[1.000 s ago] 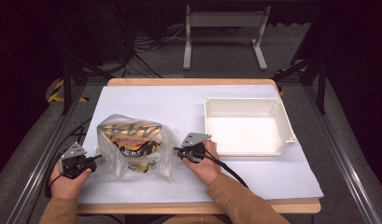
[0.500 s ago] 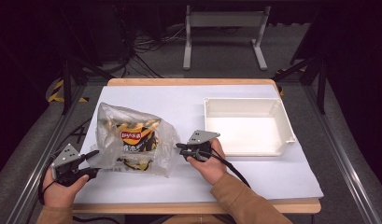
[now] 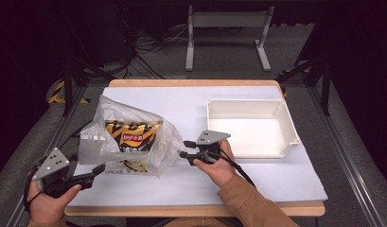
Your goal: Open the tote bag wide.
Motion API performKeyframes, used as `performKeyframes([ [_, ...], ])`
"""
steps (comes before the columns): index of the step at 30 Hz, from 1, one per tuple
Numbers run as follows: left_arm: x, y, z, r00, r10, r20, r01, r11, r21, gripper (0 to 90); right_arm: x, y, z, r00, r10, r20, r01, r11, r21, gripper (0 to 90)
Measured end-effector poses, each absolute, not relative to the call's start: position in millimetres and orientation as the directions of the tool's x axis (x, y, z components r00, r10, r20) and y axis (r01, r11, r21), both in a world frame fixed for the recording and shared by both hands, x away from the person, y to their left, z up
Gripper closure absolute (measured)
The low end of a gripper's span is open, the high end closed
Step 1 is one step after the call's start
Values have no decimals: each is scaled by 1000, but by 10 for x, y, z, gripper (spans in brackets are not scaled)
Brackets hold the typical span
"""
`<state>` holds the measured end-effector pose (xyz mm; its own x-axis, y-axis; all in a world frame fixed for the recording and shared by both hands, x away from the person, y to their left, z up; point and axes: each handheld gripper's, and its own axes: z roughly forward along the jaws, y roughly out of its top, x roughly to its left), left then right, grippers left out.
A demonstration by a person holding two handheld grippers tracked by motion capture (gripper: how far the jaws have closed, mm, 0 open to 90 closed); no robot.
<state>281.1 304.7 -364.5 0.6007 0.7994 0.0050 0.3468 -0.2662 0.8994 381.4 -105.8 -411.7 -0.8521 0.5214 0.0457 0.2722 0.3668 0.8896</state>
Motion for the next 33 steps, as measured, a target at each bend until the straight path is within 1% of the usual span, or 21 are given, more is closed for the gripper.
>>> performKeyframes([
  [3,2777,3044,-3584,600,800,7,329,-254,909,235,3805,-1059,-4104,-853,520,42,268,368,890,529],
  [9,2707,2994,-3425,597,801,49,264,-254,930,238,3784,-1070,-4068,-857,514,42,265,368,891,507],
  [11,2715,2997,-3403,602,798,43,258,-245,934,289,3781,-1077,-4055,-858,511,42,261,364,894,504],
  [12,2723,3001,-3393,602,797,40,256,-240,936,289,3781,-1077,-4055,-858,511,42,261,364,894,504],
  [13,2737,3003,-3381,595,803,34,256,-229,939,324,3770,-1083,-4038,-860,508,44,259,362,896,496],
  [14,2753,3007,-3374,588,808,35,253,-225,941,324,3770,-1083,-4038,-860,508,44,259,362,896,496],
  [15,2787,3009,-3368,573,819,33,251,-214,944,396,3759,-1086,-4020,-863,503,46,257,359,897,488],
  [16,2787,3009,-3368,573,819,33,251,-214,944,440,3759,-1086,-4020,-863,503,46,257,359,897,488],
  [17,2807,3014,-3367,565,825,32,254,-210,944,440,3753,-1089,-4010,-864,501,46,255,358,898,484],
  [19,2856,3026,-3375,554,832,32,256,-207,944,592,3746,-1094,-3993,-865,500,46,253,354,900,470],
  [22,2926,3041,-3402,535,843,46,256,-214,943,758,3748,-1111,-3959,-870,490,55,250,343,905,452],
  [23,2976,3052,-3430,524,850,54,265,-223,938,851,3744,-1122,-3934,-874,483,52,241,338,910,439],
  [26,3032,3059,-3461,511,857,63,275,-233,933,890,3732,-1132,-3909,-882,466,68,242,324,914,420],
  [29,3108,3063,-3514,503,862,65,290,-239,927,895,3697,-1140,-3834,-891,449,60,220,312,924,390],
  [33,3137,3070,-3542,500,864,62,295,-237,926,896,3669,-1153,-3758,-896,440,54,199,290,936,375],
])
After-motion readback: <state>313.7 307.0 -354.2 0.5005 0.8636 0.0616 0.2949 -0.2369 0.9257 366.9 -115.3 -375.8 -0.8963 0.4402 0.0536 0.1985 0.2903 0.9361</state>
